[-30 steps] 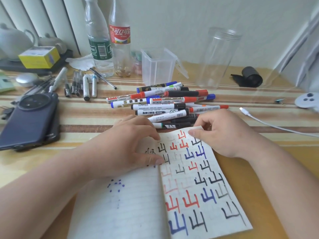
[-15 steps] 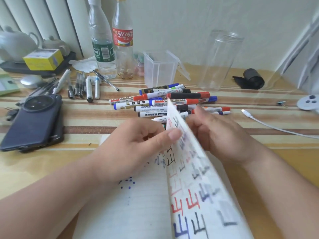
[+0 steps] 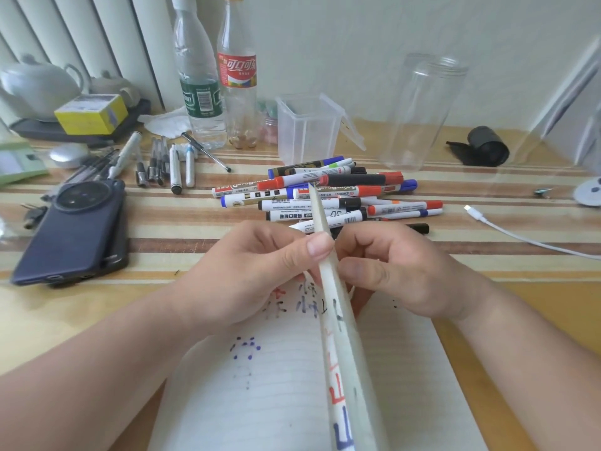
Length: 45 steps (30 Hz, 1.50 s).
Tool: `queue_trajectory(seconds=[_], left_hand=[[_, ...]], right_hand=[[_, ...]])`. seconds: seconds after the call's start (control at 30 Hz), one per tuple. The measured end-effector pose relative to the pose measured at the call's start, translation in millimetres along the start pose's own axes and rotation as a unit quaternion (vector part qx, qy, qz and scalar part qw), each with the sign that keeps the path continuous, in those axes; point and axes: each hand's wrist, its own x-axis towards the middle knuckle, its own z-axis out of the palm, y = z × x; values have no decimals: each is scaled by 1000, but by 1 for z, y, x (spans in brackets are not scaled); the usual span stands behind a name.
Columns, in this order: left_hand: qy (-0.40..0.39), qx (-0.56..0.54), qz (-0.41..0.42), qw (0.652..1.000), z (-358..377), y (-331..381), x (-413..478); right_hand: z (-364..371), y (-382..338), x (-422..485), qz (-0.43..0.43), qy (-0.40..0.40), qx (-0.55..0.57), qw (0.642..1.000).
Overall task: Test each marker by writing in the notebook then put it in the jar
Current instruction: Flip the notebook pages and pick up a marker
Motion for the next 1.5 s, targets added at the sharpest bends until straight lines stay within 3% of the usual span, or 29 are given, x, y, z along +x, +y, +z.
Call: queue_trajectory(seconds=[0.1, 0.4, 0.57, 0.63, 0.7, 0.77, 0.9, 1.03, 1.13, 1.17, 1.23, 1.37, 1.5], left_hand=[[8, 0, -24, 1000, 1, -1, 0], [58, -20, 18, 998, -1, 0, 1], [50, 25, 1, 998, -7, 7, -3], [73, 132, -27, 988, -19, 15, -8], [78, 312, -78, 944, -35, 27, -11], [61, 463, -134, 874, -50, 40, -13], [38, 598, -224, 769, -57, 48, -16], [-8, 625, -253, 739, -47, 44, -19], [0, 678, -185, 711, -44, 41, -21], [-6, 690, -136, 710, -43, 41, -22], [-56, 669, -26, 740, -38, 41, -24], [-189, 587, 84, 783, -12, 31, -23], [-195, 554, 73, 806, -5, 10, -19]], right_hand=[[0, -1, -1, 2, -1, 4, 1000], [-14, -4, -4, -4, 38, 35, 999], [-36, 1, -4, -25, 180, 21, 983], [-44, 0, -9, -33, 225, -21, 974], [-45, 0, -14, -31, 230, -129, 964], [-42, 3, -16, -21, 190, -255, 948], [-31, 5, -11, 38, 105, -379, 919], [-14, 3, -6, 75, 37, -411, 908], [-9, 2, -4, 89, 16, -451, 888], [-9, 2, -3, 91, 11, -462, 882], [-8, 1, -3, 84, -2, -489, 869], [-5, 2, -2, 67, -19, -523, 849], [-10, 8, 1, 57, 7, -494, 867]])
